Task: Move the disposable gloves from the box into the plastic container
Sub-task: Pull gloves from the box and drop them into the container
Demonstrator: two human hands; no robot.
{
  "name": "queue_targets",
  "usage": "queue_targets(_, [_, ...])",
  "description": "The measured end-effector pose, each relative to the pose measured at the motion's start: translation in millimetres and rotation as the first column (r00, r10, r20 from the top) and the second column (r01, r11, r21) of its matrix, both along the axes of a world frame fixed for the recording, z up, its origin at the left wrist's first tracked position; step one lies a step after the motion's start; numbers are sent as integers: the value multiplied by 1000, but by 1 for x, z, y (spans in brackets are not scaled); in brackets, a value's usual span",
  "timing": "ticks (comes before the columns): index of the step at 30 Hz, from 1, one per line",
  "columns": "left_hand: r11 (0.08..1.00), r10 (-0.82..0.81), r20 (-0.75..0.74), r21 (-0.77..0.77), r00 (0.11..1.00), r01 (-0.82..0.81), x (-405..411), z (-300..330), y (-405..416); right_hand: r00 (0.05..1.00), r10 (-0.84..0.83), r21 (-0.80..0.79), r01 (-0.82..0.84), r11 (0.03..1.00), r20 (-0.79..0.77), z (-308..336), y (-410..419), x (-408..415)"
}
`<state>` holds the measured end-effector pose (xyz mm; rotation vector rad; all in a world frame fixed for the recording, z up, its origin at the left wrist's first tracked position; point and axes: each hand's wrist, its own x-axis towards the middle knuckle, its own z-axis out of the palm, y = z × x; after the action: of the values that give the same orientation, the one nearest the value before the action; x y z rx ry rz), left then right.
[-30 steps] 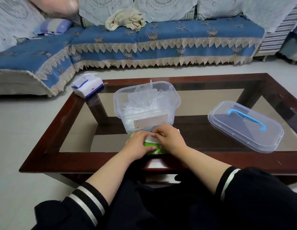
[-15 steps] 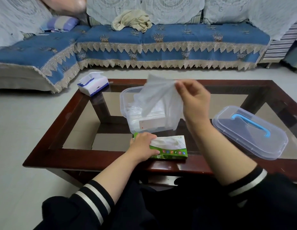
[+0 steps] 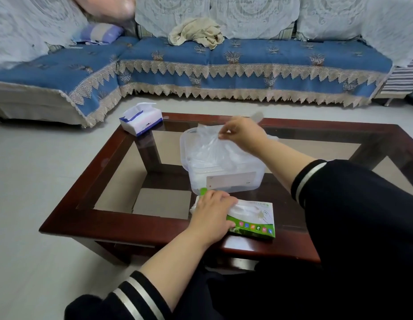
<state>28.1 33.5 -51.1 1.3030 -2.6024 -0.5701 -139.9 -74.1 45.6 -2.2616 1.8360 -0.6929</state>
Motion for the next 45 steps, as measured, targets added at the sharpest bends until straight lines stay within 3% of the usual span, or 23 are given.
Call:
queue_targets(3, [1000, 18, -75, -1, 997, -18, 3, -1, -3, 979, 85, 163, -55, 985, -183, -21, -14, 1])
queue_targets(9, [996, 65, -143, -44, 988, -72, 0, -4, -9, 934, 140, 399, 3, 917, -329, -44, -32, 8])
queue_targets(14, [994, 69, -117, -73, 991, -78, -5, -3, -11, 957, 174, 495, -38, 868, -232, -45, -35, 7])
queue_targets(20, [991, 72, -112, -106, 991, -84, -6, 2, -13, 999, 29, 279, -37, 960, 35, -13, -10, 0])
queue_targets(25, [989, 63, -102, -128, 993, -76, -8, 0, -13, 921, -10, -182, 87, 980, 389, 5, 62, -5])
queue_targets(32, [983, 86, -76, -155, 993, -97, -13, -2, -13, 849, -110, -67, 168, 983, 517, -28, 124, -8])
queue_targets(35, [979, 90, -58, -177, 994, -99, -14, -2, -11, 883, -189, -14, 216, 976, 430, -39, 141, -2])
queue_targets(37, [976, 80, -53, -198, 995, -89, -13, -3, -11, 937, -244, 164, 208, 964, 249, -49, 147, 1])
queue_targets(41, [969, 31, -102, -240, 994, -55, -14, -4, -14, 993, -112, 466, 116, 877, -37, -73, 149, 2])
queue_targets(45, [970, -9, -243, -236, 970, -50, -18, -8, -12, 990, -65, 447, 116, 887, -128, -87, 146, 2])
